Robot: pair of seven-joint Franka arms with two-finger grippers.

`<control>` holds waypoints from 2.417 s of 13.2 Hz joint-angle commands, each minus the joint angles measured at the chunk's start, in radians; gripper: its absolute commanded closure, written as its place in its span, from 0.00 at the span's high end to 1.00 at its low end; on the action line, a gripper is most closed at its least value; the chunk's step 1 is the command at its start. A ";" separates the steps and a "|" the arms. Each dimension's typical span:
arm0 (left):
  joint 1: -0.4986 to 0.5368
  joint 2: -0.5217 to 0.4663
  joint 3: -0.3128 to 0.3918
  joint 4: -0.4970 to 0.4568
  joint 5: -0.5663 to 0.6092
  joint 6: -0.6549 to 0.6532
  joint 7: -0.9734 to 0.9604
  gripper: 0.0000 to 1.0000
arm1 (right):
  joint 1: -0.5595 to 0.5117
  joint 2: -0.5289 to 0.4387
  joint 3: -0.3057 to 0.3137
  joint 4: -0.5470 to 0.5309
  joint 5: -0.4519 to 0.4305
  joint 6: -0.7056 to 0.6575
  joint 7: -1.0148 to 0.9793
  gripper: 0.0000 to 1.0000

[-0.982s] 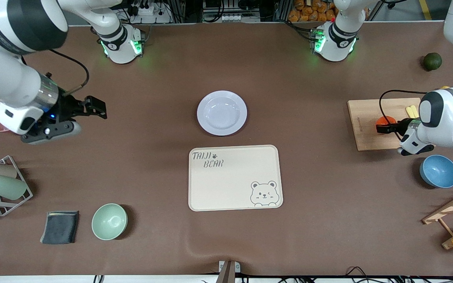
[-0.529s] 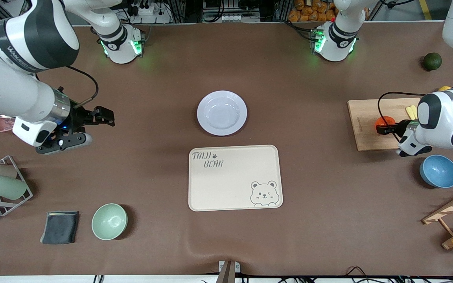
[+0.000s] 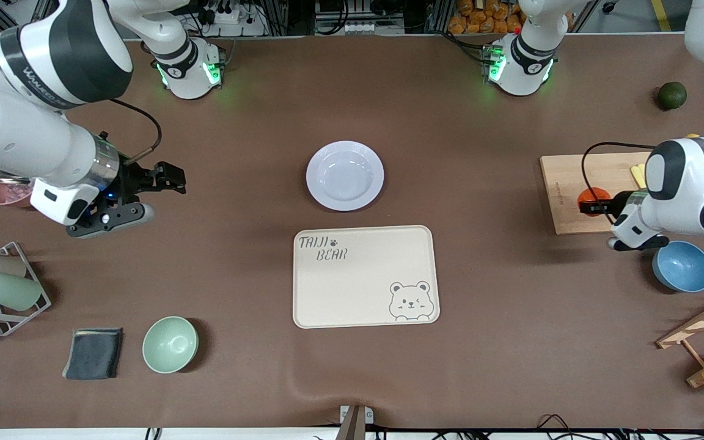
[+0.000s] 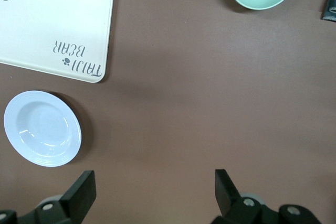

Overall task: Place orange and plate with both arms
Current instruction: 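Carry the orange with the left gripper over the white plate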

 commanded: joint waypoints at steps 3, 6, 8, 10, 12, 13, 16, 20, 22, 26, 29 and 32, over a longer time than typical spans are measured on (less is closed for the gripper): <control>-0.105 -0.001 -0.200 0.136 -0.069 -0.139 -0.321 0.06 | 0.021 0.021 -0.008 0.016 0.012 -0.005 -0.006 1.00; -0.312 0.077 -0.222 0.235 -0.094 -0.129 -0.654 0.06 | 0.036 0.027 -0.006 0.016 0.012 -0.003 -0.006 1.00; -0.467 0.135 -0.222 0.292 -0.092 -0.109 -0.876 0.06 | 0.036 0.032 -0.006 0.014 0.013 -0.003 -0.006 1.00; -0.564 0.184 -0.222 0.305 -0.094 0.004 -1.056 0.06 | 0.039 0.039 -0.006 0.008 0.012 -0.008 -0.006 1.00; -0.659 0.235 -0.221 0.302 -0.088 0.113 -1.165 0.06 | 0.045 0.058 -0.006 0.010 0.012 -0.012 -0.004 1.00; -0.705 0.269 -0.216 0.303 -0.088 0.158 -1.202 0.06 | 0.047 0.069 -0.006 0.010 0.013 -0.016 -0.004 1.00; -0.771 0.341 -0.216 0.303 -0.082 0.281 -1.291 0.08 | 0.068 0.084 -0.006 0.011 0.010 -0.014 -0.006 1.00; -0.811 0.416 -0.215 0.303 -0.082 0.386 -1.290 0.11 | 0.044 0.104 -0.014 0.010 0.012 -0.012 -0.032 1.00; -0.823 0.435 -0.213 0.293 -0.082 0.393 -1.290 0.32 | 0.062 0.102 -0.014 0.000 0.020 -0.006 0.008 1.00; -0.825 0.447 -0.213 0.292 -0.082 0.393 -1.293 1.00 | 0.062 0.092 -0.010 -0.055 0.122 0.023 0.180 1.00; -0.799 0.362 -0.181 0.291 -0.069 0.338 -1.291 1.00 | 0.080 0.050 -0.006 -0.162 0.127 0.133 0.187 1.00; -0.781 0.173 -0.120 0.302 -0.028 0.165 -1.285 1.00 | 0.082 0.047 -0.006 -0.202 0.226 0.148 0.265 1.00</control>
